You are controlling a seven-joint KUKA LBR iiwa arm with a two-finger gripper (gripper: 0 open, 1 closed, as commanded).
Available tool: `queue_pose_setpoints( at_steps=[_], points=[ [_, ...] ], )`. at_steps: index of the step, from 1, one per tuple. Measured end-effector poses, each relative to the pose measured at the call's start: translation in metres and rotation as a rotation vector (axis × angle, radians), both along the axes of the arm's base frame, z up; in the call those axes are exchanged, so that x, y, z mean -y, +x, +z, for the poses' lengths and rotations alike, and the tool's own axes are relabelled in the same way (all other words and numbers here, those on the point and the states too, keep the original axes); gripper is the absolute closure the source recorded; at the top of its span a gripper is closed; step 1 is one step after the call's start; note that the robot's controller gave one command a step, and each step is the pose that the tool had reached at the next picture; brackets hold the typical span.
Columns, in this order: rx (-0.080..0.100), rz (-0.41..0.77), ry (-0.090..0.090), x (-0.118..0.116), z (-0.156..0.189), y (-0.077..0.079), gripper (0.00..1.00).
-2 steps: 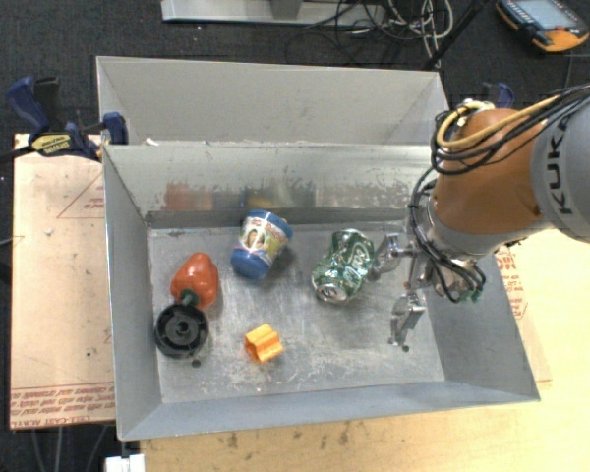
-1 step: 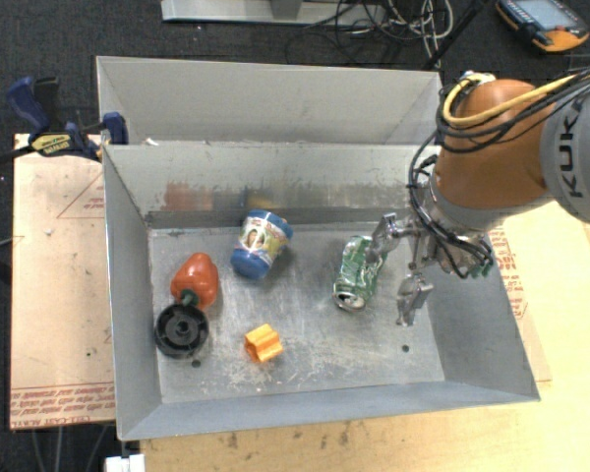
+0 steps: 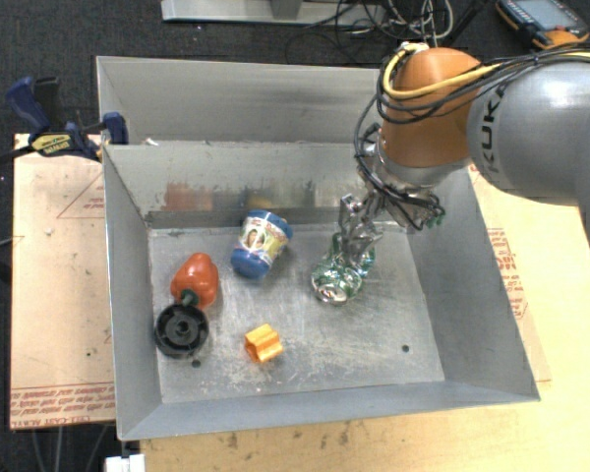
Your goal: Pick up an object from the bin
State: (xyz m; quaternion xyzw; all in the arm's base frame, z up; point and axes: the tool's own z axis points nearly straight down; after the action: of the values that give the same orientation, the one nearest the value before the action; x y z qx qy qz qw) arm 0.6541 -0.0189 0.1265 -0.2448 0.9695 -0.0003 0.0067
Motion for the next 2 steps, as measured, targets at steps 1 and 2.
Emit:
queue_pose_setpoints(
  at_steps=[1, 2],
  points=[
    [0.000, 0.000, 0.000, 0.0001, 0.0000, 0.0000, 1.00],
    [-0.002, -0.059, 0.000, 0.0049, 0.0017, -0.0077, 1.00]
  ],
)
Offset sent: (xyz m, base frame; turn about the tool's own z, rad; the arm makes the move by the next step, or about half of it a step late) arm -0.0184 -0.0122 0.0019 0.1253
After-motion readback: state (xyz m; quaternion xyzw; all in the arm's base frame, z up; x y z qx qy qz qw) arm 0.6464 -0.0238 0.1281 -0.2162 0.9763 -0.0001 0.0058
